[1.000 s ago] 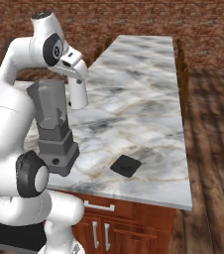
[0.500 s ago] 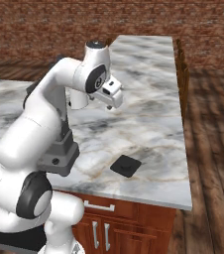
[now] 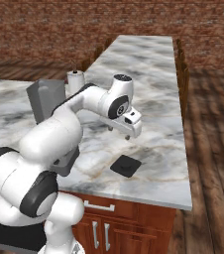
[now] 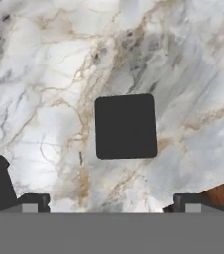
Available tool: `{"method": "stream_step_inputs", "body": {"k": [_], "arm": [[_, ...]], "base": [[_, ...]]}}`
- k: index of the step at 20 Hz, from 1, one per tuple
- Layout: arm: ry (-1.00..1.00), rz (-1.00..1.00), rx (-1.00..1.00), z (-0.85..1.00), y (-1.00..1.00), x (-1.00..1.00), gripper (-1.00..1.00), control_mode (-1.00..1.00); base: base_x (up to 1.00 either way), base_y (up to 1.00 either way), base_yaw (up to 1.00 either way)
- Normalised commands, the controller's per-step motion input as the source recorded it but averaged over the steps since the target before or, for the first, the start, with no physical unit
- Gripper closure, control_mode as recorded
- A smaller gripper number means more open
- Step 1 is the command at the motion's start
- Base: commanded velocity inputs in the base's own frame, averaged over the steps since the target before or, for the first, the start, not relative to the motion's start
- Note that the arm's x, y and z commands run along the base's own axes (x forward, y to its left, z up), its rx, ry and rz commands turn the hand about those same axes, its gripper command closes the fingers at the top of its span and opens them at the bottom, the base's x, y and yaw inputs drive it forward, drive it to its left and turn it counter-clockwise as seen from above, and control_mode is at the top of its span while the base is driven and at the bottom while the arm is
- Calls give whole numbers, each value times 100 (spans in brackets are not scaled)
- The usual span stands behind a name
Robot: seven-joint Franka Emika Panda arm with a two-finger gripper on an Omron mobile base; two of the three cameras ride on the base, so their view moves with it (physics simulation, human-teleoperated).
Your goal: Open the blender lid, put the tangerine in the blender, close the lid, and start the blender.
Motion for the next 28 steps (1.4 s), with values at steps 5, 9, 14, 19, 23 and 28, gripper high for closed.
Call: {"method": "stream_step_inputs", "body": {"k": [5,9,14,19,23,28], "arm": [[26,0,0,-99,-12,9,-100,-100],[8,0,1,-69,-2,0,-100,-100],[0,0,2,-44,0,0,-100,-100],[0,0,2,-27,-18,24,-100,-100],[0,0,1,-26,-17,35,-100,-100],[0,0,0,-19,-2,35,-100,-100]], "base": [[0,0,0],[0,0,0],[0,0,0],[0,0,0],[0,0,0],[0,0,0]]}}
